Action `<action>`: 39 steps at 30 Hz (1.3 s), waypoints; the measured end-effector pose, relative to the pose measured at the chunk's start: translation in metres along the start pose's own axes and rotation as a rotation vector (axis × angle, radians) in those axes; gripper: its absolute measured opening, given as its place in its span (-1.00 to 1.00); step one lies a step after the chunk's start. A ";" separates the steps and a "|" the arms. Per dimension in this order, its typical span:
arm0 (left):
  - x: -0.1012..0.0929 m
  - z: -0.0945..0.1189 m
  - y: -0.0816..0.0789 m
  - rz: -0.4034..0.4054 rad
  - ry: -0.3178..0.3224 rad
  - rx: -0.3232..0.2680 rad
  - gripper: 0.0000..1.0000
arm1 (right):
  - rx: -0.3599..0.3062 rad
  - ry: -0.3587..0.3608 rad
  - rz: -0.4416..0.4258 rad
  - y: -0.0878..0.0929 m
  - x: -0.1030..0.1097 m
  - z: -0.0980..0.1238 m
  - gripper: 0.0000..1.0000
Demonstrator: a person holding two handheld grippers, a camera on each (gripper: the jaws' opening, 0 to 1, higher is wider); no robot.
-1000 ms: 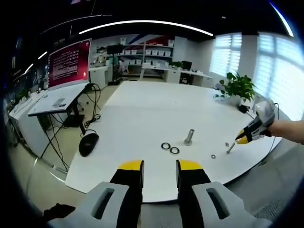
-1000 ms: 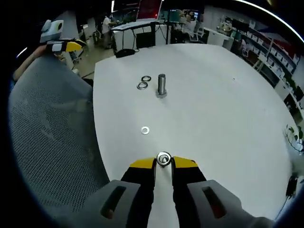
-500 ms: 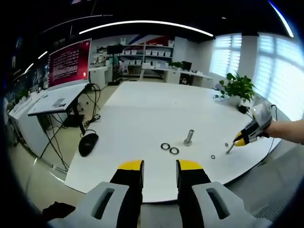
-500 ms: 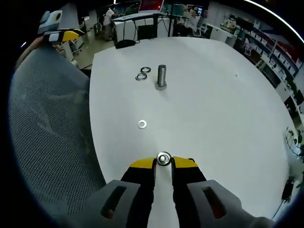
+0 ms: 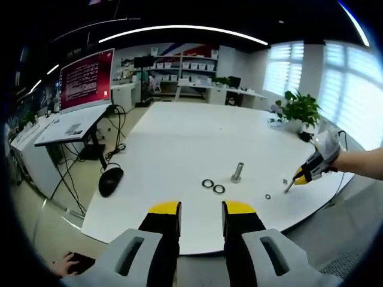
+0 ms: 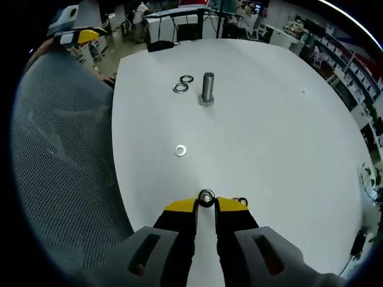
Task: Place the washer onto the threaded stud by aligning its center hole with the stud, sliding it down to the base, and recovering from edge contact or off-axis alignment until the washer reaches the visible bottom stop.
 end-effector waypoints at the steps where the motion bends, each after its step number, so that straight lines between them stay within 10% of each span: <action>1: 0.000 0.000 0.000 0.000 0.000 -0.001 -0.50 | 0.003 -0.002 0.002 0.000 0.000 0.000 -0.73; 31: 0.000 0.000 0.000 -0.003 -0.001 -0.001 -0.50 | 0.043 0.005 -0.004 0.009 -0.008 0.004 -0.93; 39: 0.001 0.000 0.000 -0.007 -0.007 0.002 -0.50 | -0.004 0.016 0.012 -0.015 -0.013 0.012 -0.86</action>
Point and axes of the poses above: the point that each gripper's makers call its tool centre point, and the gripper's own axes: z roughly backward along the fingers, x roughly to its left, y roughly out of its underside, the point moved 4 cm from there along z, roughly backward along the fingers, and after that the axes turned 13 degrees about -y, right-handed, at the moved point
